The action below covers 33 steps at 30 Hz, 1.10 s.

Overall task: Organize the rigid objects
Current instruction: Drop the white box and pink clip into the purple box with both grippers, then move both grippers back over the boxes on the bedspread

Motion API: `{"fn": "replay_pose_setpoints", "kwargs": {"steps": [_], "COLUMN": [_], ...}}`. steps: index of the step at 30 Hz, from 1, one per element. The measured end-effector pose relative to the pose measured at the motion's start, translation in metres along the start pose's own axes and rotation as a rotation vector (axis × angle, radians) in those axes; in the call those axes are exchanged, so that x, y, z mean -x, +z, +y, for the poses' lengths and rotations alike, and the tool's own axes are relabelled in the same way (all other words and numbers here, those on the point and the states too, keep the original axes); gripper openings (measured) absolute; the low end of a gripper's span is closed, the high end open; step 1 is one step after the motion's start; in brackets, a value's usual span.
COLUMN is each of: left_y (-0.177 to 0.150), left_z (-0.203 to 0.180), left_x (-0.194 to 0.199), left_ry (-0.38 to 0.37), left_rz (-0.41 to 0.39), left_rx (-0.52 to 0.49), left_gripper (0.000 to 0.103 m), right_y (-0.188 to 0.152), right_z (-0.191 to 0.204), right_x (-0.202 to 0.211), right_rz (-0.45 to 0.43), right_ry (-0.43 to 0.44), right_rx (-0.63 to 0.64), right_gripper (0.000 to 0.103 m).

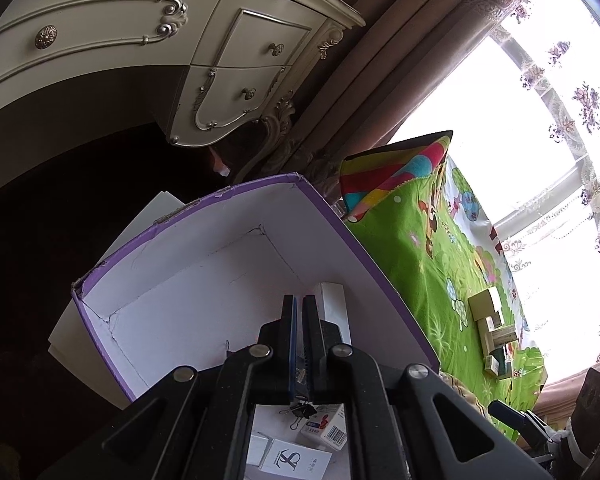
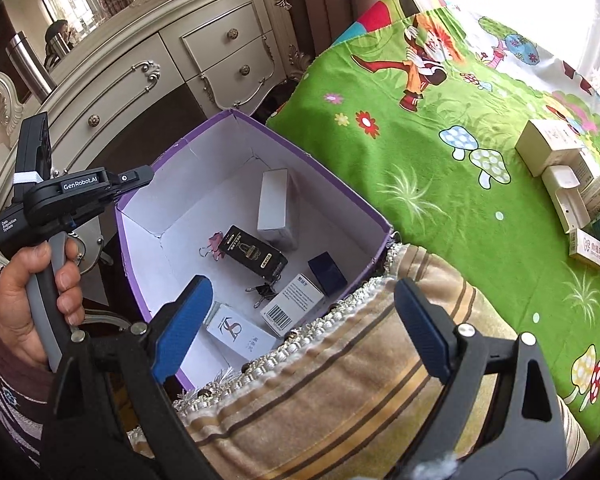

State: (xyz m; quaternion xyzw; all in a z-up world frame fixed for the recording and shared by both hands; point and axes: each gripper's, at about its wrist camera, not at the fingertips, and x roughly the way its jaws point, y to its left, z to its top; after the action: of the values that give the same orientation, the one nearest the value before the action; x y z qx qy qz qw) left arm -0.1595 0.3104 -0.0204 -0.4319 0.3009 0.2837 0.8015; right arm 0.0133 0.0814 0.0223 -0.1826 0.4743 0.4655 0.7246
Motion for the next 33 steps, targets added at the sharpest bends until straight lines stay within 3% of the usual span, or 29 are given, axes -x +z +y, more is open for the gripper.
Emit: {"fn": "replay_pose_setpoints", "kwargs": {"steps": [15, 33], "left_y": [-0.017, -0.053], "left_z": [-0.061, -0.173], "left_x": [-0.028, -0.072], "left_ry": [-0.028, -0.095], "left_rz": [0.085, 0.205], "left_rx": [-0.107, -0.284], "left_gripper": [0.004, 0.005], "right_y": [-0.013, -0.039], "right_z": [-0.058, -0.160], "right_x": [0.018, 0.052], "right_rz": [-0.028, -0.089], "right_ry": [-0.010, -0.140], "right_rx": [-0.131, -0.308], "right_gripper": [0.094, 0.094]}}
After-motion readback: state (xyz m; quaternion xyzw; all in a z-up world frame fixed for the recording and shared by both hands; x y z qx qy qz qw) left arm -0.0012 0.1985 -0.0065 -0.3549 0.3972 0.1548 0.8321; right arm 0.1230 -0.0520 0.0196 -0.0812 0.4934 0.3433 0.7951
